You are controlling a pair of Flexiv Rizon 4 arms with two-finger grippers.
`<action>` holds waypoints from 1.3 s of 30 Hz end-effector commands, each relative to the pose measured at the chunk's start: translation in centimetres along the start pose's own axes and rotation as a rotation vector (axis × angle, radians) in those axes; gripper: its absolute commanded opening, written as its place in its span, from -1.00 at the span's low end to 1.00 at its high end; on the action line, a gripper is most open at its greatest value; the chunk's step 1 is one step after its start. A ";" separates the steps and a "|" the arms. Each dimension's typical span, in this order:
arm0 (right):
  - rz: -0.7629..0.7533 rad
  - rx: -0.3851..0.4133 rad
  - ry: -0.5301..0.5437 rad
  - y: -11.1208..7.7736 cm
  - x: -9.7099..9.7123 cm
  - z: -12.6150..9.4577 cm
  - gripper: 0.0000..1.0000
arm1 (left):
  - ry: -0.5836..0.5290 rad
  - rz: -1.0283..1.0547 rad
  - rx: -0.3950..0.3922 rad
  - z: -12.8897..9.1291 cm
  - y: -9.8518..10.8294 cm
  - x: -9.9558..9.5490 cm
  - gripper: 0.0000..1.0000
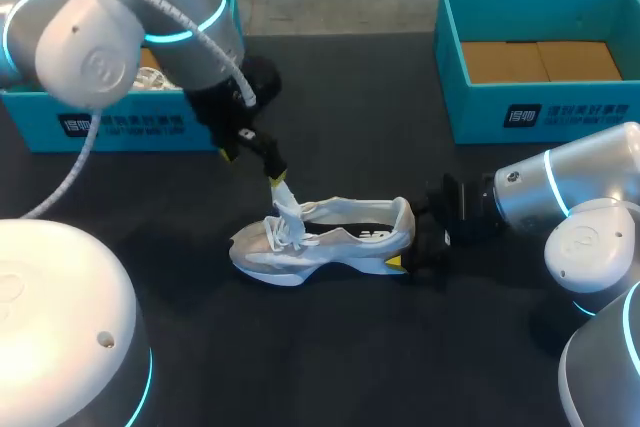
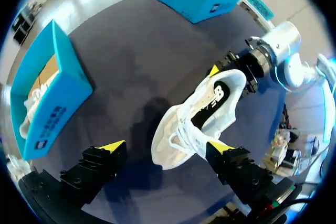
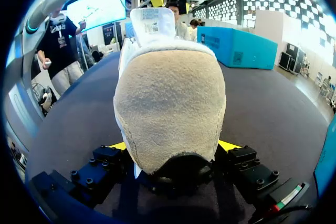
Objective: Take the shoe out of the shoebox, open the shoe tongue, remove and reinsert the insole, then place the shoe into the shoebox
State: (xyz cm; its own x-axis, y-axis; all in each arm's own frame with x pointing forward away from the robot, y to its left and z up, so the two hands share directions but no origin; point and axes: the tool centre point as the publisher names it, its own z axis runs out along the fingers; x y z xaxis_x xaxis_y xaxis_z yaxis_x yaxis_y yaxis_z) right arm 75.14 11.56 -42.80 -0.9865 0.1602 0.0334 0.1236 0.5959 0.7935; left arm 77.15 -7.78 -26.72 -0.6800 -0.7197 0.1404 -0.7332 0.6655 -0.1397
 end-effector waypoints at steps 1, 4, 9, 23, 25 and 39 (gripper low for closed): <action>0.000 0.003 -0.002 -0.1 0.2 0.5 -1.00 | 0.017 0.394 -0.122 -1.5 -1.3 -0.1 1.00; 0.000 0.003 -0.002 -0.1 0.2 0.5 -1.00 | 0.061 0.545 -0.129 -2.5 -1.8 -0.2 1.00; 0.000 0.003 -0.002 -0.1 0.2 0.5 -1.00 | 0.077 0.765 -0.193 -3.3 -2.7 -0.2 1.00; 0.000 0.003 -0.002 -0.1 0.2 0.5 -1.00 | 0.072 1.018 -0.229 -3.7 -5.0 0.2 -1.00; 0.000 0.003 -0.002 -0.1 0.2 0.5 -1.00 | 0.069 1.017 -0.229 -3.7 -5.1 0.2 -1.00; 0.000 0.003 -0.002 -0.1 0.2 0.5 -1.00 | 0.069 1.017 -0.229 -3.7 -5.1 0.2 -1.00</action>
State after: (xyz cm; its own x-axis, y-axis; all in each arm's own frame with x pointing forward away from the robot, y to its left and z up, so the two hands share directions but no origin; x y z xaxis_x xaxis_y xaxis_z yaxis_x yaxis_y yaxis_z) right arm 75.14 11.57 -42.80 -0.9865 0.1602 0.0334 0.1236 0.5958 0.7935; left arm 80.67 -10.59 -22.41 -0.9711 0.2087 0.1156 0.2057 0.9779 -0.0371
